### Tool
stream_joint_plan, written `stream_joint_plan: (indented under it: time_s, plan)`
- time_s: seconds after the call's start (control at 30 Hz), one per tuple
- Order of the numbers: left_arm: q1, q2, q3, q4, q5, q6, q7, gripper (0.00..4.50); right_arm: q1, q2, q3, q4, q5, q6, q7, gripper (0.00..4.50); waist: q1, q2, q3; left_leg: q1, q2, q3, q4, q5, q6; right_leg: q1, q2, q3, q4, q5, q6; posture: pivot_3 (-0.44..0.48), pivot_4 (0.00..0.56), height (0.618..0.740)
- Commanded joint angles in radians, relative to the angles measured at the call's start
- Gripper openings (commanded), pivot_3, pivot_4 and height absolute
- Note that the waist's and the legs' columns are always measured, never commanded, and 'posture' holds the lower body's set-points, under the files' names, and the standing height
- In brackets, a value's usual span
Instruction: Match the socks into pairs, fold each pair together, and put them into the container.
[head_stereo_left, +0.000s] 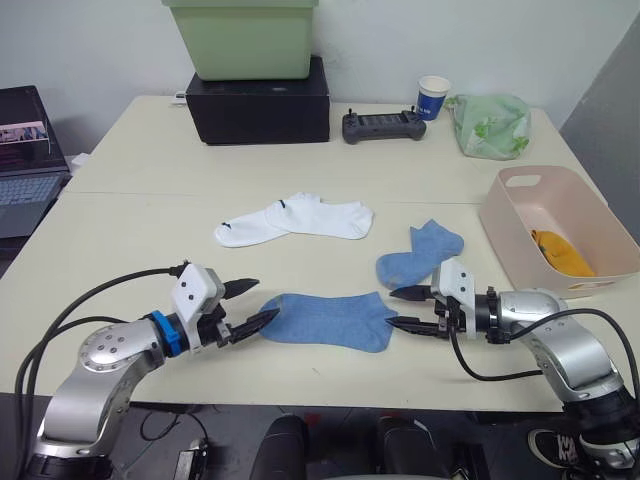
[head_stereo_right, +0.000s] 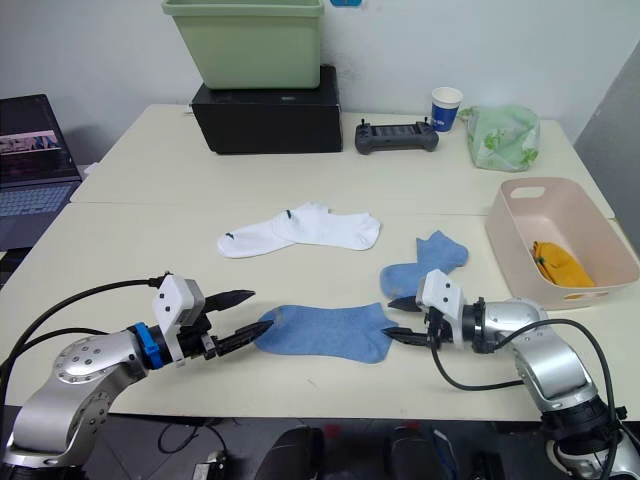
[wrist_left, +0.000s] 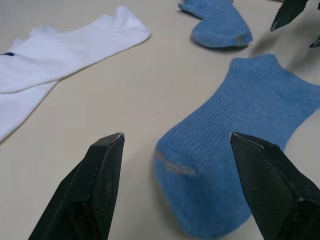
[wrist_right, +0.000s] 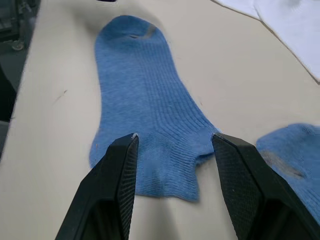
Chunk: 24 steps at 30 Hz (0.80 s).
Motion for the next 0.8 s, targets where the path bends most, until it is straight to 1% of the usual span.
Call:
stream_joint_plan:
  time_s: [0.03,0.13,0.2,0.23,0.33,0.37,0.4,0.5,0.53,0.7,0.8]
  plan:
    - [-0.013,0.009,-0.048,-0.012,0.065,-0.092,-0.026,3.49,-0.027,0.02,0.013,-0.043,0.01,0.002,-0.016,2.49,-0.001,0.0,0.0,0.0,0.0,0.0,0.0,0.0,0.0,0.0,0.0,0.0,0.0,0.0,0.0,0.0,0.15,0.74]
    - [-0.054,-0.039,-0.095,0.019,0.08,-0.115,-0.007,3.49,-0.045,0.062,0.06,-0.006,-0.021,-0.05,-0.03,2.49,0.0,0.0,0.0,0.0,0.0,0.0,0.0,0.0,0.0,0.0,0.0,0.0,0.0,0.0,0.0,0.0,0.15,0.74]
    - [-0.075,-0.07,-0.124,0.035,0.086,-0.128,-0.003,3.11,-0.066,0.117,0.084,0.04,-0.046,-0.091,-0.062,2.12,-0.001,0.0,0.0,0.0,0.0,0.0,0.0,0.0,0.0,0.0,0.0,0.0,0.0,0.0,0.0,0.0,0.15,0.74]
    - [-0.079,-0.078,-0.133,0.041,0.095,-0.137,-0.004,2.9,-0.075,0.136,0.095,0.059,-0.058,-0.103,-0.069,1.89,-0.002,0.0,0.0,0.0,0.0,0.0,0.0,0.0,0.0,0.0,0.0,0.0,0.0,0.0,0.0,0.0,0.15,0.74]
    - [-0.092,-0.111,-0.17,0.079,0.143,-0.161,0.024,1.94,-0.1,0.186,0.137,0.154,-0.106,-0.161,-0.084,0.86,-0.001,0.0,0.0,0.0,0.0,0.001,0.0,0.0,0.0,0.0,0.001,0.001,0.0,0.0,0.0,0.0,0.15,0.74]
    - [-0.096,-0.12,-0.181,0.097,0.157,-0.157,0.038,1.55,-0.103,0.199,0.149,0.2,-0.127,-0.185,-0.092,0.4,-0.001,0.0,0.0,0.0,0.0,0.001,0.0,0.0,0.0,0.0,0.001,0.001,0.0,0.0,0.0,0.0,0.15,0.74]
    - [-0.097,-0.124,-0.195,0.121,0.181,-0.158,0.046,1.21,-0.101,0.201,0.159,0.239,-0.147,-0.207,-0.096,0.07,-0.001,0.0,0.0,0.0,0.0,0.0,0.0,0.0,0.0,0.0,0.001,0.001,0.001,0.0,0.0,0.0,0.15,0.74]
    - [-0.1,-0.137,-0.205,0.197,0.221,-0.177,0.072,0.22,-0.079,0.182,0.16,0.29,-0.178,-0.258,-0.085,0.0,-0.001,0.0,0.0,0.0,0.0,0.0,0.0,0.0,0.0,0.0,0.001,0.0,0.001,0.0,0.0,0.0,0.15,0.74]
    - [-0.1,-0.145,-0.196,0.213,0.22,-0.179,0.084,0.02,-0.068,0.171,0.154,0.295,-0.178,-0.269,-0.077,0.0,-0.001,0.0,0.0,0.0,0.0,0.0,0.0,0.0,0.0,0.0,0.0,0.0,0.001,0.0,0.0,0.0,0.15,0.74]
    - [-0.068,-0.132,-0.126,0.225,0.168,-0.156,0.084,0.02,-0.021,0.107,0.115,0.281,-0.161,-0.289,-0.055,0.0,0.0,0.0,0.0,0.001,0.0,0.0,0.0,0.0,0.0,0.001,0.0,0.0,0.001,0.0,0.0,0.0,0.15,0.74]
    - [-0.032,-0.117,-0.064,0.18,0.082,-0.126,0.046,0.02,0.011,0.078,0.082,0.237,-0.123,-0.288,-0.033,0.0,-0.001,0.0,0.0,0.002,0.0,0.0,0.0,0.0,0.0,0.001,0.0,0.0,0.001,0.0,0.0,0.0,0.15,0.74]
